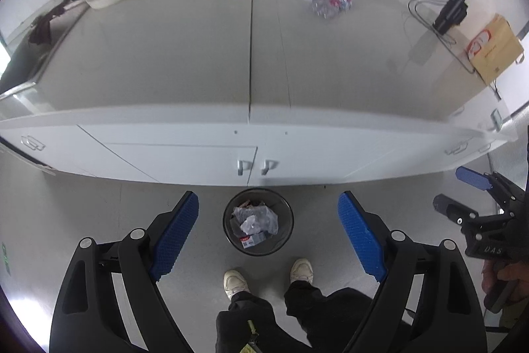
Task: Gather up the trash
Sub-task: 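Move both open grippers back to the white bag and clear wrapper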
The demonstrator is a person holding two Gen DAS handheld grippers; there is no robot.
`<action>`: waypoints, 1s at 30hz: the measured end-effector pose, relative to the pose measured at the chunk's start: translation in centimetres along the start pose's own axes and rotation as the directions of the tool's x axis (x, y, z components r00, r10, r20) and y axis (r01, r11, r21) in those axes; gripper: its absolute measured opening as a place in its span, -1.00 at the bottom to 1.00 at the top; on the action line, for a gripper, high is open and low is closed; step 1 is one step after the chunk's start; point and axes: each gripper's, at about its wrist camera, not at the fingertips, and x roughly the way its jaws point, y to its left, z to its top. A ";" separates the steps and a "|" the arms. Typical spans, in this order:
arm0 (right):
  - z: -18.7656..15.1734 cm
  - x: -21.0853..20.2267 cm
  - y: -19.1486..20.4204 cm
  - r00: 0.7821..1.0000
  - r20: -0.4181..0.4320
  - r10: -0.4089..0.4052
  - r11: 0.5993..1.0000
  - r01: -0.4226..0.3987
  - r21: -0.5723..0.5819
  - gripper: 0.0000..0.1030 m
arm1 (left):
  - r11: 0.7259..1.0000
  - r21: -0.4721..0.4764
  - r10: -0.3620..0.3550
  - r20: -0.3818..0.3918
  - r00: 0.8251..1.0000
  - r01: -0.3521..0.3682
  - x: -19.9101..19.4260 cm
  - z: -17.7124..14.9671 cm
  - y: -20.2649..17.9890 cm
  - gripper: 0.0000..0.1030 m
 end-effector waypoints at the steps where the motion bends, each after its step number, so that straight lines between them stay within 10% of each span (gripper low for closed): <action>1: 0.8 -0.9 0.1 1.000 0.019 -0.002 1.000 0.002 0.000 0.77 | 1.000 -0.001 0.003 0.020 1.000 -0.003 -1.3 0.7 0.1 0.65; 14: 8.0 -4.8 2.4 0.986 0.153 -0.063 0.996 0.054 0.065 0.76 | 0.999 0.031 0.016 0.190 0.982 -0.022 -7.5 6.9 3.2 0.67; 30: 15.5 -1.7 -2.7 0.985 0.153 -0.076 0.995 0.066 0.071 0.76 | 0.997 0.066 0.025 0.198 0.980 -0.039 -1.8 14.8 6.6 0.68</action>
